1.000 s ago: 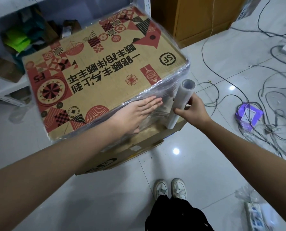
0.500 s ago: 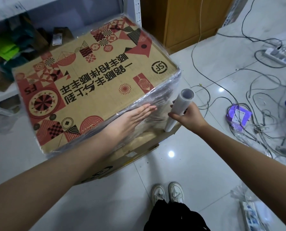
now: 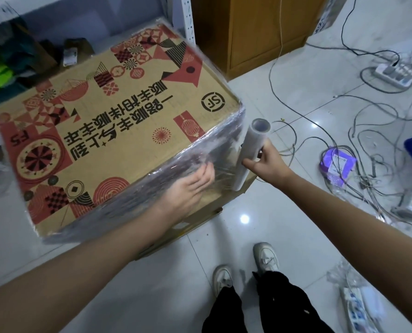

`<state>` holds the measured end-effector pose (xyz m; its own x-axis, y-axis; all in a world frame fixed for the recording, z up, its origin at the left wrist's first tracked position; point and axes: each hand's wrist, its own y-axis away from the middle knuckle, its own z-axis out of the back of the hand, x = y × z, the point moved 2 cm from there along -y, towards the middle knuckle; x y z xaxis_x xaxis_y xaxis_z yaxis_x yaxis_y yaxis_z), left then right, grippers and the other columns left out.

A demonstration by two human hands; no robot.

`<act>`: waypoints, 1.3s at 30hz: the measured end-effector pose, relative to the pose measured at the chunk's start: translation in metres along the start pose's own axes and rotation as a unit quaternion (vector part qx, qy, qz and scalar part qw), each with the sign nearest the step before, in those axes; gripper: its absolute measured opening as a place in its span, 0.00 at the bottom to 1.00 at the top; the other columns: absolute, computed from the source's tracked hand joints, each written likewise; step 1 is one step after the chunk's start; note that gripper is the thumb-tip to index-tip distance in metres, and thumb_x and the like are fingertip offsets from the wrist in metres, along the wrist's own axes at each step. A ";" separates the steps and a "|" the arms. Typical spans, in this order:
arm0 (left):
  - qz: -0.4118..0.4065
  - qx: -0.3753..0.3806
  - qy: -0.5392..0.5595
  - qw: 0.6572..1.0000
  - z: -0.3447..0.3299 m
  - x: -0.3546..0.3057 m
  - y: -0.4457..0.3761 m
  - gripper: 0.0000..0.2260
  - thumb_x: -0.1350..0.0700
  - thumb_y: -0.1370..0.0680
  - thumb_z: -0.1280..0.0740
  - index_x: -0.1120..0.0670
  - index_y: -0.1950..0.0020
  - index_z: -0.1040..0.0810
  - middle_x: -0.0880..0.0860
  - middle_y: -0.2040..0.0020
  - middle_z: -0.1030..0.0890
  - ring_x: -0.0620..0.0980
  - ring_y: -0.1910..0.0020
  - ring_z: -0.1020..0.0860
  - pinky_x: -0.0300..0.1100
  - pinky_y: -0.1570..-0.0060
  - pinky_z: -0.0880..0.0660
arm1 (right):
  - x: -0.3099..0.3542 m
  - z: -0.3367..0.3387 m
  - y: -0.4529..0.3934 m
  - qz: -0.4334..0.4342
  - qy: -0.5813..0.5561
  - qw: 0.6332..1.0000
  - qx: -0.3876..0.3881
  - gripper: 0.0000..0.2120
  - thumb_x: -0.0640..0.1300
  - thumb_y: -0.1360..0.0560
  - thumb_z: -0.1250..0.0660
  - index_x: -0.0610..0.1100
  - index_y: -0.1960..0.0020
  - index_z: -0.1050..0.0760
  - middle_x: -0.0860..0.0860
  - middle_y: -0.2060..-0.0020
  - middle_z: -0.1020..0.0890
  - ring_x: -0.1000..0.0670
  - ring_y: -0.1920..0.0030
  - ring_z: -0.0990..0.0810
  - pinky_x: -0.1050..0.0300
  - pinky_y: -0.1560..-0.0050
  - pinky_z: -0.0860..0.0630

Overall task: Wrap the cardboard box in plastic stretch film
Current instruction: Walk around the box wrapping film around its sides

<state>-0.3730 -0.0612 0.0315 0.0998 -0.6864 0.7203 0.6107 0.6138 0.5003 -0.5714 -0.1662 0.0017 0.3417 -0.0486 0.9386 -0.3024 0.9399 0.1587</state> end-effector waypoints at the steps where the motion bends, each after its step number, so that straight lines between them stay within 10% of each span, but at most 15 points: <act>1: -0.027 -0.028 -0.005 0.999 0.004 -0.005 -0.009 0.24 0.59 0.21 0.50 0.68 0.26 0.45 0.65 0.28 0.41 0.60 0.28 0.43 0.54 0.29 0.51 | 0.000 0.000 -0.001 -0.002 -0.011 1.000 -0.005 0.23 0.32 0.32 0.28 0.43 0.42 0.33 0.55 0.53 0.23 0.70 0.55 0.24 0.76 0.58 0.29; 8: -0.030 0.099 -0.074 0.992 -0.002 0.014 -0.049 0.30 0.50 0.18 0.51 0.65 0.26 0.63 0.61 0.25 0.64 0.59 0.27 0.64 0.55 0.34 0.68 | 0.002 0.012 -0.015 0.077 0.078 0.994 0.029 0.26 0.42 0.34 0.23 0.42 0.41 0.33 0.54 0.49 0.25 0.54 0.47 0.25 0.56 0.48 0.26; 18: -0.021 0.145 -0.084 0.986 0.000 0.011 -0.067 0.27 0.51 0.17 0.56 0.68 0.27 0.61 0.61 0.24 0.58 0.58 0.26 0.57 0.50 0.30 0.58 | -0.009 0.031 -0.035 0.116 0.090 0.984 0.098 0.28 0.39 0.31 0.26 0.35 0.38 0.36 0.60 0.51 0.32 0.59 0.48 0.31 0.63 0.46 0.32; 23: -0.026 0.039 -0.050 0.998 0.000 -0.017 -0.089 0.28 0.68 0.22 0.59 0.52 0.25 0.39 0.50 0.27 0.36 0.48 0.29 0.38 0.42 0.29 0.42 | -0.006 0.040 -0.042 0.108 0.041 0.989 0.093 0.23 0.32 0.34 0.26 0.36 0.42 0.30 0.44 0.50 0.22 0.44 0.48 0.23 0.52 0.46 0.25; 29: -0.072 0.081 -0.097 0.989 -0.033 -0.035 -0.127 0.27 0.52 0.18 0.54 0.65 0.26 0.61 0.60 0.24 0.58 0.59 0.26 0.57 0.58 0.32 0.63 | -0.014 0.040 -0.047 0.121 0.024 0.987 0.100 0.19 0.30 0.33 0.31 0.42 0.45 0.30 0.45 0.54 0.22 0.41 0.51 0.22 0.46 0.49 0.25; 39: -0.011 0.095 -0.144 0.985 -0.061 -0.047 -0.138 0.30 0.51 0.19 0.52 0.67 0.26 0.59 0.63 0.24 0.55 0.64 0.27 0.54 0.67 0.36 0.63 | -0.022 0.017 -0.050 0.114 0.030 0.992 0.053 0.26 0.42 0.33 0.24 0.36 0.41 0.32 0.43 0.48 0.26 0.47 0.48 0.25 0.46 0.48 0.25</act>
<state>-0.4140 -0.1377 -0.1006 -0.1550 -0.5785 0.8008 0.4499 0.6803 0.5786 -0.5793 -0.2183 -0.0218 0.3057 0.1850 0.9340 -0.4691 0.8829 -0.0214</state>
